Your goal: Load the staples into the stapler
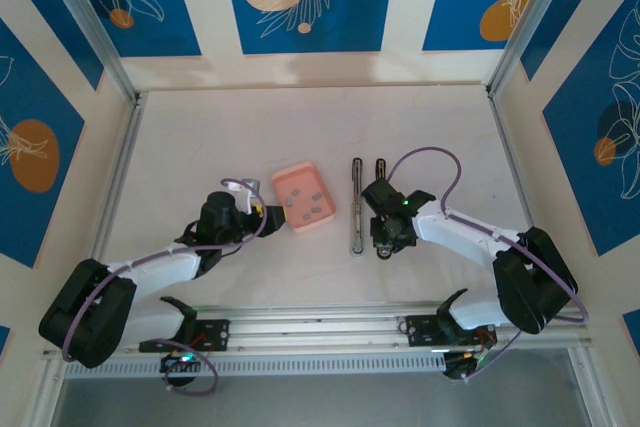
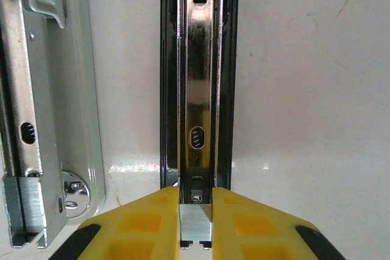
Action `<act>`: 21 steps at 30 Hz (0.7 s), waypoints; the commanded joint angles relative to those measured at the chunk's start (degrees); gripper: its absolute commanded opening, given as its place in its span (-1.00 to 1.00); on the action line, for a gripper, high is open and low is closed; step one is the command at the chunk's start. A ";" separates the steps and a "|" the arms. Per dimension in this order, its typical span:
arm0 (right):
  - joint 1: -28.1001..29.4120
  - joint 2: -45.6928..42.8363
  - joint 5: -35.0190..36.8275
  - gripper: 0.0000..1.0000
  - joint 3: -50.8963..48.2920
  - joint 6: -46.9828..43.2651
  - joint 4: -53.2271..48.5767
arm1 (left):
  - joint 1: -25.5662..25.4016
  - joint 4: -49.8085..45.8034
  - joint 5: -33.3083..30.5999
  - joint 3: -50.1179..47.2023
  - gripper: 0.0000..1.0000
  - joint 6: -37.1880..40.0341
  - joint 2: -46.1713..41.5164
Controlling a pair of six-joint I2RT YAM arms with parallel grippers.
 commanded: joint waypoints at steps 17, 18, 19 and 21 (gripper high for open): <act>0.62 0.69 -0.71 -0.48 0.40 0.94 -1.66 | -0.67 1.30 -0.02 1.38 0.24 1.23 -0.39; 0.65 0.58 -0.68 -0.47 0.54 0.86 -1.75 | -0.65 1.32 -0.02 1.42 0.24 1.24 -0.45; 0.71 0.51 -0.58 -0.46 0.63 0.79 -1.76 | -0.70 1.41 -0.02 1.44 0.24 1.25 -0.31; 0.71 0.29 -0.34 -0.45 0.94 0.77 -1.93 | -0.70 1.34 -0.03 1.47 0.24 1.18 -0.30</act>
